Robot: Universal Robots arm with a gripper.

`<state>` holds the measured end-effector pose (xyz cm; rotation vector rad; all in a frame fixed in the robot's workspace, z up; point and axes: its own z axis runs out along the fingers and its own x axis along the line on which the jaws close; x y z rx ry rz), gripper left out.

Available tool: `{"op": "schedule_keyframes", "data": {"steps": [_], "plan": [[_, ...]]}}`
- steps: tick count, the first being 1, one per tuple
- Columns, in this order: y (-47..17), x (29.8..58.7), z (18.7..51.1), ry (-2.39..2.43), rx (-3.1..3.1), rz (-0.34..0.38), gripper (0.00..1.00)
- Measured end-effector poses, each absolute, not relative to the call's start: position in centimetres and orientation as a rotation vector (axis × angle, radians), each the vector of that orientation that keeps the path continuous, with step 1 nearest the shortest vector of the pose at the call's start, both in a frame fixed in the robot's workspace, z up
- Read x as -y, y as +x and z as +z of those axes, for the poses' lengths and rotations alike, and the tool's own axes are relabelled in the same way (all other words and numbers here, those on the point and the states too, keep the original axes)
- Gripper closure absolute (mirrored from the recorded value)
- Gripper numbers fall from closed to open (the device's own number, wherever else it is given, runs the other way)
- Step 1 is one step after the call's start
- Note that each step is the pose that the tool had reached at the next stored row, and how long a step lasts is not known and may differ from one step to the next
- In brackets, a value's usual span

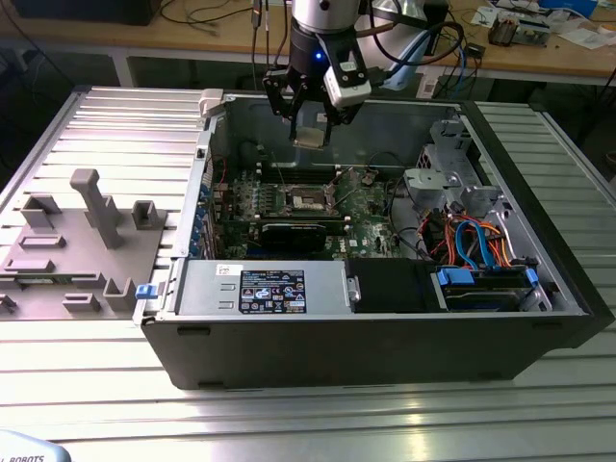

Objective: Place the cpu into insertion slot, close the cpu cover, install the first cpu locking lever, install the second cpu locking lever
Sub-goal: 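Place the cpu into insertion slot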

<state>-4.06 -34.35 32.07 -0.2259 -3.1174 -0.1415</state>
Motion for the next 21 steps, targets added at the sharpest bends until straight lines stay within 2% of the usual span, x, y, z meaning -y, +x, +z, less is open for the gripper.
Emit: {"op": "schedule_keyframes", "data": {"steps": [21], "plan": [[-4.06,34.35,31.93,-0.264,3.115,-0.142,0.45]]}}
